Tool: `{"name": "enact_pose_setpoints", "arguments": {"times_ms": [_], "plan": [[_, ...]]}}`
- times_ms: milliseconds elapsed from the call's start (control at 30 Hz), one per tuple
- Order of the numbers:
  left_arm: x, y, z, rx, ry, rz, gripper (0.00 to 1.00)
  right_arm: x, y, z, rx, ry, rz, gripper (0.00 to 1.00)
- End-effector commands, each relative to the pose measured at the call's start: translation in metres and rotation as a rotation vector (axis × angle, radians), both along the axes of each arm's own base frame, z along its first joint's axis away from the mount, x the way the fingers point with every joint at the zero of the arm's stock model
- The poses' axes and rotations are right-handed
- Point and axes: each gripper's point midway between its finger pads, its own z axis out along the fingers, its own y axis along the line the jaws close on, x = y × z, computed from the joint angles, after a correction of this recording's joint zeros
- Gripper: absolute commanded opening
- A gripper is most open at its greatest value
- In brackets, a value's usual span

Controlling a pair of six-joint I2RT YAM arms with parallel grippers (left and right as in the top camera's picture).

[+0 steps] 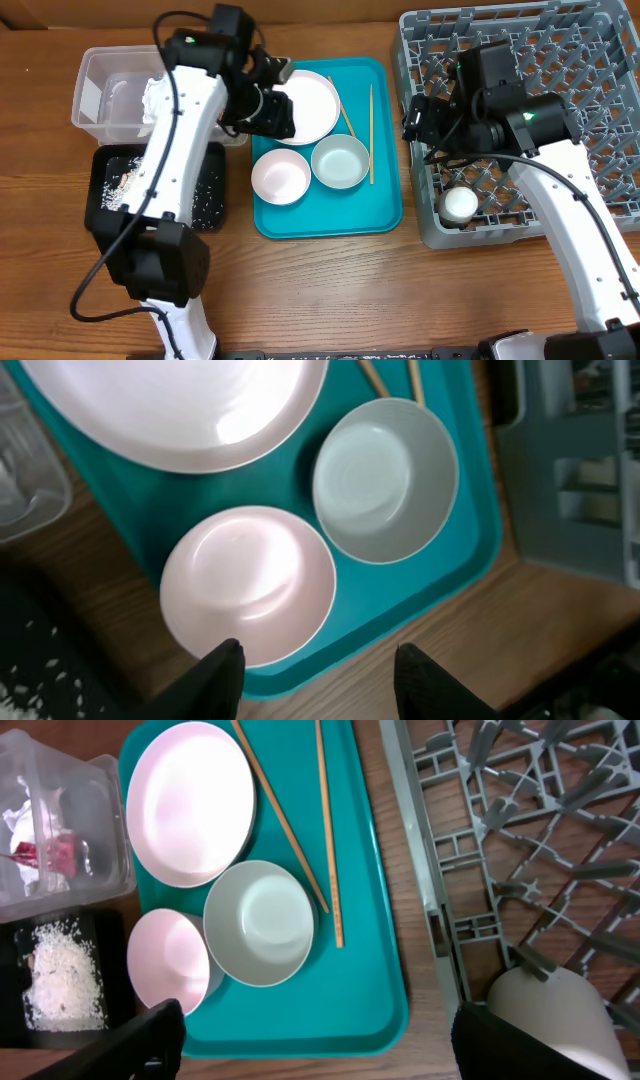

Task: Sort waste into correct bins and load items into the dishwasher
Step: 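Lower the white cup into the dish rack with the right gripper and release, then reach the right gripper toward the grey bowl on the teal tray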

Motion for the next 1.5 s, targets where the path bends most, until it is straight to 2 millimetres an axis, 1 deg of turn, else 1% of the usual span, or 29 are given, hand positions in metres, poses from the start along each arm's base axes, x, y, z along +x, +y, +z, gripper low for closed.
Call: {"name": "enact_pose_setpoints", "arguments": {"times_ms": [0, 133, 200, 267, 333, 400, 500, 567, 633, 700, 733, 767, 833, 900, 967, 1000, 1067, 1200, 1267, 1300, 1400, 1433, 1467], "plan": [[0.005, 0.012, 0.016, 0.132, -0.073, 0.121, 0.52, 0.005, 0.007, 0.0, 0.024, -0.003, -0.005, 0.86], [0.016, 0.022, 0.019, 0.145, -0.092, 0.242, 0.47, 0.01, 0.025, -0.014, 0.035, 0.028, -0.007, 0.8], [0.019, 0.031, 0.028, 0.135, -0.1, 0.291, 0.47, 0.013, 0.039, -0.028, 0.029, 0.048, 0.016, 0.77], [0.02, 0.042, 0.041, 0.126, -0.126, 0.319, 0.47, 0.016, 0.053, -0.044, 0.019, 0.078, 0.038, 0.74], [0.022, 0.056, 0.059, 0.123, -0.171, 0.356, 0.48, 0.017, 0.06, -0.063, 0.001, 0.117, 0.036, 0.69], [0.022, 0.073, 0.076, 0.127, -0.218, 0.398, 0.5, 0.016, 0.061, -0.082, -0.04, 0.159, 0.037, 0.63], [0.02, 0.102, 0.097, 0.14, -0.276, 0.469, 0.53, 0.013, 0.059, -0.108, -0.091, 0.228, 0.015, 0.59], [0.017, 0.12, 0.106, 0.146, -0.298, 0.513, 0.61, 0.013, 0.059, -0.123, -0.109, 0.261, 0.02, 0.56], [0.016, 0.138, 0.11, 0.152, -0.307, 0.556, 0.69, 0.014, 0.06, -0.137, -0.127, 0.281, 0.043, 0.52], [0.015, 0.152, 0.111, 0.166, -0.308, 0.589, 0.7, 0.015, 0.061, -0.148, -0.135, 0.296, 0.055, 0.5], [0.014, 0.157, 0.11, 0.171, -0.303, 0.603, 0.77, 0.016, 0.064, -0.153, -0.134, 0.301, 0.078, 0.5], [0.013, 0.162, 0.108, 0.175, -0.293, 0.613, 0.82, 0.016, 0.066, -0.158, -0.135, 0.306, 0.097, 0.49], [0.011, 0.168, 0.107, 0.18, -0.28, 0.627, 0.85, 0.016, 0.071, -0.166, -0.14, 0.309, 0.12, 0.49], [0.009, 0.168, 0.105, 0.182, -0.272, 0.628, 0.91, 0.016, 0.077, -0.172, -0.149, 0.305, 0.147, 0.49], [0.009, 0.168, 0.105, 0.182, -0.272, 0.628, 1.0, 0.016, 0.082, -0.175, -0.152, 0.3, 0.157, 0.43], [0.009, 0.168, 0.105, 0.182, -0.272, 0.629, 1.0, 0.016, 0.084, -0.177, -0.156, 0.3, 0.161, 0.38], [0.009, 0.168, 0.105, 0.182, -0.272, 0.628, 1.0, 0.014, 0.085, -0.18, -0.16, 0.306, 0.165, 0.33], [0.009, 0.168, 0.106, 0.182, -0.273, 0.628, 1.0, 0.01, 0.088, -0.191, -0.173, 0.332, 0.174, 0.32], [0.009, 0.168, 0.106, 0.182, -0.273, 0.628, 1.0, 0.01, 0.087, -0.193, -0.173, 0.334, 0.173, 0.3], [0.009, 0.168, 0.106, 0.182, -0.273, 0.628, 1.0, 0.01, 0.087, -0.193, -0.173, 0.333, 0.173, 0.26], [0.009, 0.168, 0.106, 0.182, -0.273, 0.628, 1.0, 0.011, 0.087, -0.193, -0.173, 0.333, 0.173, 0.06], [0.009, 0.168, 0.106, 0.182, -0.273, 0.628, 1.0, 0.01, 0.086, -0.193, -0.177, 0.334, 0.171, 0.04], [0.009, 0.168, 0.106, 0.182, -0.273, 0.628, 1.0, 0.011, 0.084, -0.193, -0.189, 0.332, 0.167, 0.04]]}}
